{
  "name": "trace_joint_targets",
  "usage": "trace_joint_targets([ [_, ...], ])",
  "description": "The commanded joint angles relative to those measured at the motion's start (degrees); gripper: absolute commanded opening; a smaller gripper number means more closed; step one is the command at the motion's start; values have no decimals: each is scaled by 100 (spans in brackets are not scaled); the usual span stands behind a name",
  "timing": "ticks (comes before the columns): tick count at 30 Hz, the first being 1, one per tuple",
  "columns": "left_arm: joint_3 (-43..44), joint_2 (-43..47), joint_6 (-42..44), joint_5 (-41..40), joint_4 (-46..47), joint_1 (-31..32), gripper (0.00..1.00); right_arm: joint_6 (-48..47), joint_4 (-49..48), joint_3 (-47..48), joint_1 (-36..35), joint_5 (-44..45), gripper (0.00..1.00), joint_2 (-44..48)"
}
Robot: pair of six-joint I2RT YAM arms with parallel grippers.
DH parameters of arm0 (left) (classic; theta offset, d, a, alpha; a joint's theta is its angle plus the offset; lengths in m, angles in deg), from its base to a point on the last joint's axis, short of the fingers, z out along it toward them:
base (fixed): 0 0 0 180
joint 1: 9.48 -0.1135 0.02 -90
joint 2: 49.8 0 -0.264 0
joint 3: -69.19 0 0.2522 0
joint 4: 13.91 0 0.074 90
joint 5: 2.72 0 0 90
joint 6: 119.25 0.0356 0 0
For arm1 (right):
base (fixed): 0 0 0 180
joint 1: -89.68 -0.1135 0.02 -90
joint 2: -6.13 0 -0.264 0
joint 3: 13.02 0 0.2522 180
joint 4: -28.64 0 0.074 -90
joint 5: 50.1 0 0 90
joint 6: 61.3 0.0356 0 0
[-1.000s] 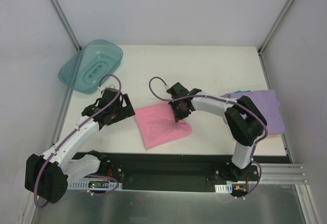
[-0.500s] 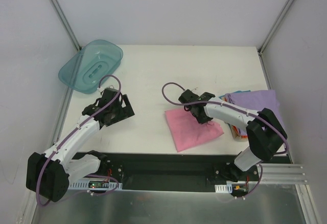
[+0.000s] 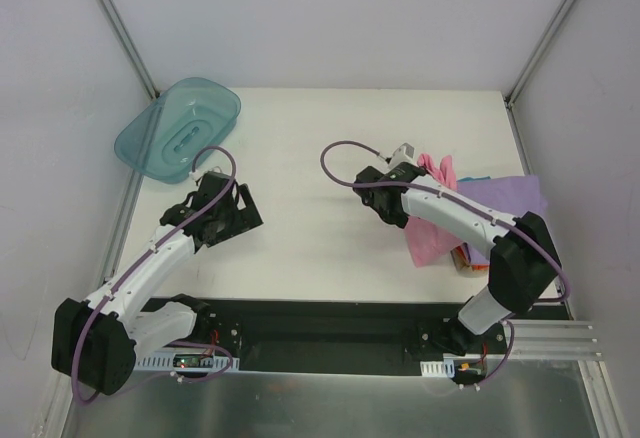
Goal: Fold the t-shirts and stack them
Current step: Put the neatly folded tshirt into the corner of the board with the right arm
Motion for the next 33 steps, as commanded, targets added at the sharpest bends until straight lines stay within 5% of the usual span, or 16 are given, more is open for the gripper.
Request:
trace_joint_targets([
  [1, -79, 95, 20, 16, -19, -89, 99, 689, 1558, 359, 65, 1150, 1, 91],
  [12, -87, 139, 37, -11, -19, -142, 99, -321, 1101, 543, 346, 922, 1, 996],
  [24, -79, 104, 28, 42, -10, -168, 99, -1736, 328, 921, 768, -869, 1, 2200],
  [33, -70, 51, 20, 77, -10, -186, 99, -2141, 257, 1282, 1190, -1381, 1, 2412],
])
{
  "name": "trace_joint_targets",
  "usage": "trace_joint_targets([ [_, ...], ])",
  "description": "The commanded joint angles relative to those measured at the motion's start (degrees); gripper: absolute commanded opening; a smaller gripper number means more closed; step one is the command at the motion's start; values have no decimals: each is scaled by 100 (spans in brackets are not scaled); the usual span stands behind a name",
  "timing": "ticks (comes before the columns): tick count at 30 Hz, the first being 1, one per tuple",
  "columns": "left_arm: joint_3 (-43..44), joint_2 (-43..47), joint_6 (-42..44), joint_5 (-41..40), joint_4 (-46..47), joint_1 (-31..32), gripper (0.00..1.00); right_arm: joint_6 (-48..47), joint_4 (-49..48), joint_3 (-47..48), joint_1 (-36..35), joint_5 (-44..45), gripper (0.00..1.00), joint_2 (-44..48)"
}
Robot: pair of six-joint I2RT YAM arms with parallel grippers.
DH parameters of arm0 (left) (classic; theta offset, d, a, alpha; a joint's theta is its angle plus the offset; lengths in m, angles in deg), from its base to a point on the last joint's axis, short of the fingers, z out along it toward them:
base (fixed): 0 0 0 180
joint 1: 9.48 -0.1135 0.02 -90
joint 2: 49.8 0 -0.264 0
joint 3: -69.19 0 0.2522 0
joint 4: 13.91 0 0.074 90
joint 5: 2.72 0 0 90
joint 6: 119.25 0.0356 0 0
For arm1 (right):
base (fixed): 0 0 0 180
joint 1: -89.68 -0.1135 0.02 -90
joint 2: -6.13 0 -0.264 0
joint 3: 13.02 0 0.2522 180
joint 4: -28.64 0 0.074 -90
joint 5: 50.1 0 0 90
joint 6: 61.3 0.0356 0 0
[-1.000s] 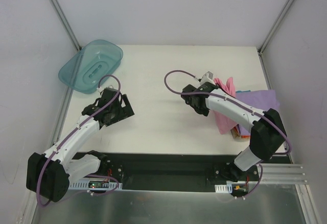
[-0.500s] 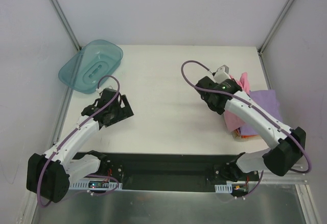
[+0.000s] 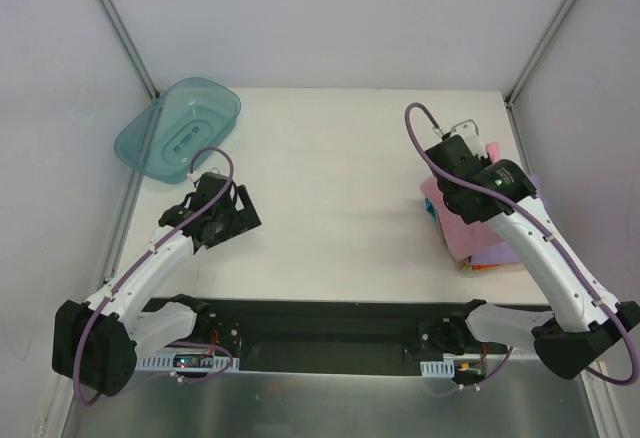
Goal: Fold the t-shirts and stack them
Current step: Put the neatly folded tshirt into the corner of the board with the right arm
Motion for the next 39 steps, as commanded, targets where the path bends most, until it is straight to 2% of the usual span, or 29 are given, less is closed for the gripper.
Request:
trace_joint_targets([
  [1, 0, 14, 20, 18, -10, -74, 99, -353, -64, 357, 242, -161, 1, 51],
  [9, 26, -74, 20, 62, -19, -83, 99, -581, -266, 630, 1076, -355, 1, -265],
  [14, 26, -127, 37, 80, -10, -118, 99, -1144, -757, 613, 1613, -732, 1, -537],
  [22, 9, -109, 46, 97, -10, -145, 99, -1267, -873, 1034, 2499, -355, 1, -1345],
  [31, 0, -74, 55, 80, -1, -180, 99, -1390, -1575, 613, 3133, -557, 1, -1540],
  [39, 0, -127, 64, 132, -1, -197, 99, -1425, -2051, 367, 3740, -1286, 1, -1618],
])
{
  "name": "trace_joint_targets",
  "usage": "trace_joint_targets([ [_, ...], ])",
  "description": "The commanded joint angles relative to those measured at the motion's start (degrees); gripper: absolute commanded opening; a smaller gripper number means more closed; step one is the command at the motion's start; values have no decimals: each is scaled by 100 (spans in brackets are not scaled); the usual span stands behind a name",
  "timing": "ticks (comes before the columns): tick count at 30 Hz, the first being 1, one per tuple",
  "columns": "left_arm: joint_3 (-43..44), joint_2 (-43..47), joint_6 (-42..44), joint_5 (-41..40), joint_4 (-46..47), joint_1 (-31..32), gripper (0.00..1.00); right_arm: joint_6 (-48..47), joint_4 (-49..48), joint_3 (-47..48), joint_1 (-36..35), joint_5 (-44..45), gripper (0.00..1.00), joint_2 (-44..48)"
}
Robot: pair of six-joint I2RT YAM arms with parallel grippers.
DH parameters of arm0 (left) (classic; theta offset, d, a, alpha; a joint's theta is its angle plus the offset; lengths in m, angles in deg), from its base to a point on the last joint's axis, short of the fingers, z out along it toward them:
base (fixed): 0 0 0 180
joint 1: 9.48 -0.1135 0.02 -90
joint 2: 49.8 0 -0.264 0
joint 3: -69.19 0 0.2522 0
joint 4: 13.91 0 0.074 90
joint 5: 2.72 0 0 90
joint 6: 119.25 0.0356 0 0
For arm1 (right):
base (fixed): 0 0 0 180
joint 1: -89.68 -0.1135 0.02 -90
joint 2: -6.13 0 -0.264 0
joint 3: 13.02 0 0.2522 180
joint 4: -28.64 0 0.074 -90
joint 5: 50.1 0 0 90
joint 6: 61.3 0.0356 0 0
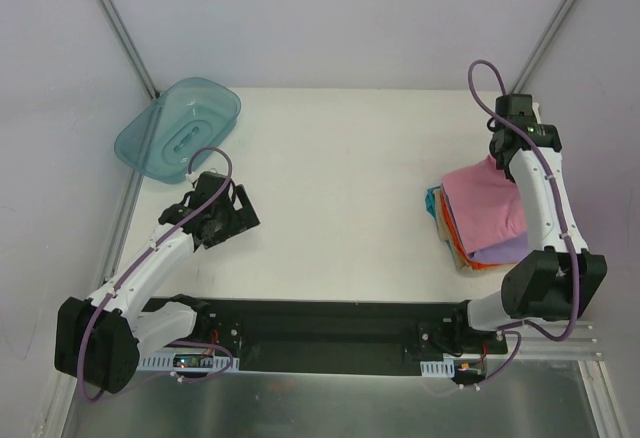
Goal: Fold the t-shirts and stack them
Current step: Put the neatly folded tshirt into the corner of the board with the right arm
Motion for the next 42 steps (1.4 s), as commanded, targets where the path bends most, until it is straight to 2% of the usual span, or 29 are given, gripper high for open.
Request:
trace_joint_targets([
  [1, 0, -28, 70, 60, 5, -49, 99, -136, -464, -36, 193, -209, 1, -80],
  [8, -17, 15, 70, 25, 14, -66, 99, -277, -859, -308, 412, -208, 1, -361],
  [14, -9, -11, 88, 7, 5, -84, 99, -14, -869, -335, 685, -358, 4, -616],
  [15, -17, -28, 88, 7, 14, -84, 99, 30, -833, -335, 729, -402, 13, -677],
  [17, -9, -11, 97, 7, 5, -84, 99, 171, -685, -274, 755, -560, 21, -739],
  [18, -9, -20, 97, -1, 5, -84, 99, 224, -623, -221, 773, -578, 33, -800],
  [22, 0, -11, 114, 25, 14, -84, 99, 575, -193, 25, 782, -517, 50, -880],
  [23, 0, -11, 114, 25, 14, -84, 99, 654, -122, 69, 782, -499, 62, -880],
  [24, 0, -2, 114, 34, 14, -84, 99, 698, -69, 122, 782, -517, 87, -828],
  [25, 0, -2, 114, 43, 14, -93, 99, 751, -16, 140, 782, -543, 99, -784],
  [30, 0, 33, 114, 34, 5, -84, 99, 1313, 20, 131, 782, -981, 97, -240],
  [34, -17, 103, 105, 60, 5, -84, 100, 1683, -365, -211, 773, -1928, 97, 401],
  [40, 289, 331, 97, 183, -21, -84, 99, 1990, -1813, -1782, 703, -3958, 97, 2044],
  [42, 404, 419, 35, 279, -30, -84, 99, 1973, -2211, -2407, 475, -4242, 97, 2660],
])
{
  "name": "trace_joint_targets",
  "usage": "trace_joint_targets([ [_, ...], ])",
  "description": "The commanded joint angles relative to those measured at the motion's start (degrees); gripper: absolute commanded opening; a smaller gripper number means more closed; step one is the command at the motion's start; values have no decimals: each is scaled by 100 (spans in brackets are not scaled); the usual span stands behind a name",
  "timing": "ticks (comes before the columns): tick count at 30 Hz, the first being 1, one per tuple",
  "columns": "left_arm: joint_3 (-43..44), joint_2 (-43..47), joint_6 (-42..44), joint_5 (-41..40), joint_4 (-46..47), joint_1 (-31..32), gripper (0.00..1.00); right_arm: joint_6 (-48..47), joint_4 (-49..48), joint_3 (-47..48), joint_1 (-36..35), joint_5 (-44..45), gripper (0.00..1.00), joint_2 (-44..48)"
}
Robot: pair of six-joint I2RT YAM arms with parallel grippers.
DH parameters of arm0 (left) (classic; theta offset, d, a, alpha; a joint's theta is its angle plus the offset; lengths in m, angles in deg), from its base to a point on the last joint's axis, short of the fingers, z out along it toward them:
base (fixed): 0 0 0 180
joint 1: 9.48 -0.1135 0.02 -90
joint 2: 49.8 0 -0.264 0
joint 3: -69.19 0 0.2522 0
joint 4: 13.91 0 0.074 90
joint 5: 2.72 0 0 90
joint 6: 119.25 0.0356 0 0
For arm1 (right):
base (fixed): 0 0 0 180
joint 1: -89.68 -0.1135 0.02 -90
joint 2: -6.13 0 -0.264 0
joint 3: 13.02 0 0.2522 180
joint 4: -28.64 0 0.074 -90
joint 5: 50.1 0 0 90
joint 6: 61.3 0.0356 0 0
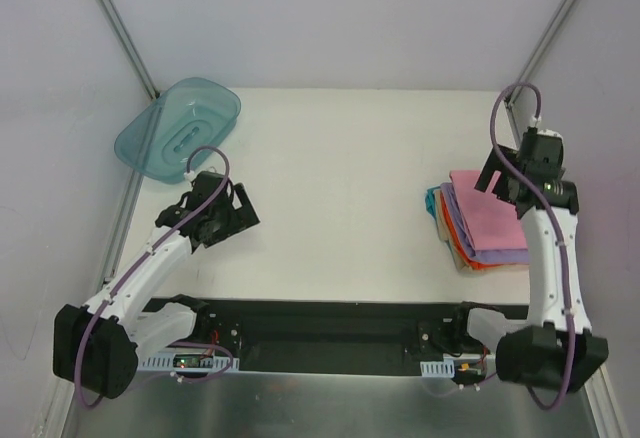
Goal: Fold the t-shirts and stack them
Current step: Put the neatly folded tshirt into the corner of the board with the right arm
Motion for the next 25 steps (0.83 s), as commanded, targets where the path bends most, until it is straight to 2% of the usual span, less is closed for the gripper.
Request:
trace_joint_targets([
  [1, 472, 389, -37, 247, -10, -82, 99, 308, -1276, -957, -351, -1663, 97, 1013],
  [8, 640, 820, -222, 63, -28, -82, 99, 702, -1928, -2082, -1573, -1622, 97, 1814],
  [14, 684, 1058, -310, 81, -19, -82, 99, 1080, -2771, -3023, -2153, -1894, 97, 1683],
  [25, 446, 1163, -345, -43, -28, -82, 99, 985, -3212, -3279, -2910, -1429, 97, 1419],
])
